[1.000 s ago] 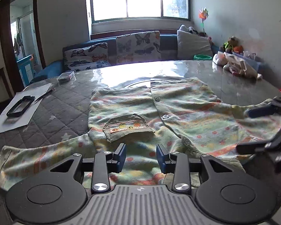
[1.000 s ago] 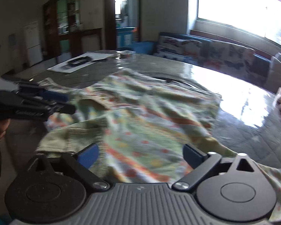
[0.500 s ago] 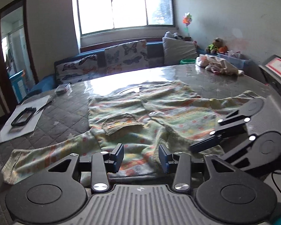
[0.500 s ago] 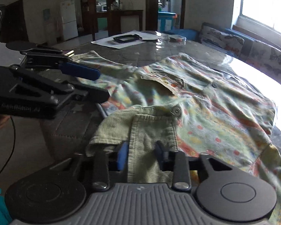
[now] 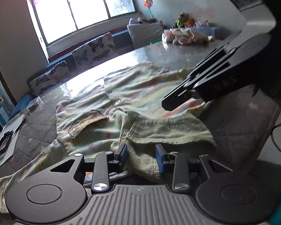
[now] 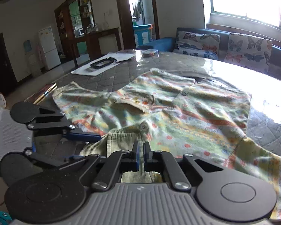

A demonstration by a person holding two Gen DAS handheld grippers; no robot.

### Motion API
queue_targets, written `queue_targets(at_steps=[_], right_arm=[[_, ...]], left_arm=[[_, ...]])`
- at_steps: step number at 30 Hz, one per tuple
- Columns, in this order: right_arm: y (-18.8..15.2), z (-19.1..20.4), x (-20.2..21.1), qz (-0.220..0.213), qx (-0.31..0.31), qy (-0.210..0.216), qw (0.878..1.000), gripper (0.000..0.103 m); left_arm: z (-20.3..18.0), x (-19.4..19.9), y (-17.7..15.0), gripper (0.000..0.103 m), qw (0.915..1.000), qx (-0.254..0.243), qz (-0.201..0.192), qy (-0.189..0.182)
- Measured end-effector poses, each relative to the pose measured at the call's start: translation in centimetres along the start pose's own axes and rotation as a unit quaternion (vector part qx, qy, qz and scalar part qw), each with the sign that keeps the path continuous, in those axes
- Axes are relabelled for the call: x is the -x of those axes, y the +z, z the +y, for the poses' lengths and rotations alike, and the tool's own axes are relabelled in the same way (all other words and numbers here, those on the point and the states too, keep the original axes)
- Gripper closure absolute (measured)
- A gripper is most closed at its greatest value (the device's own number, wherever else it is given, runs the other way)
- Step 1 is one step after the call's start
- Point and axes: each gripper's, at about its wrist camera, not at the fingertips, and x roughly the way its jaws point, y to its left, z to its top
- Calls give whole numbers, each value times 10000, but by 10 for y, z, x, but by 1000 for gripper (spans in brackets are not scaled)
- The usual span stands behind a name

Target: Fold clothes

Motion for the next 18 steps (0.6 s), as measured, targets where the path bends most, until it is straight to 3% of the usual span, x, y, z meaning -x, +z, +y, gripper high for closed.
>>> queue_targets(at_steps=[3,5,6,9,14,16,18], right_arm=[[-3,8,-4,100,140,242,9996,95],[-4,15,-6,130,256,349,9990,82],[-5,19,-8,166,347,369,9986,71],[-7,30,-15,282,592,416,9970,68],[-14,36,-25,444,872,95,9952,71],[-16,35,-22,377,874,70,9954,88],[-14,30,-16,260,725,66,9970,94]], left_arm=[[0,2,-2,69,10000,-32,-44,7],[4,5,-3,67,9999,89,-74,39],[8,7,-3,67,9998,171,-87,60],[16,11,-5,65,9991,387,-91,154],[24,16,-9,65,9979,595,-154,203],[21,17,-7,65,9985,482,-185,167],[17,17,-5,65,9990,368,-217,132]])
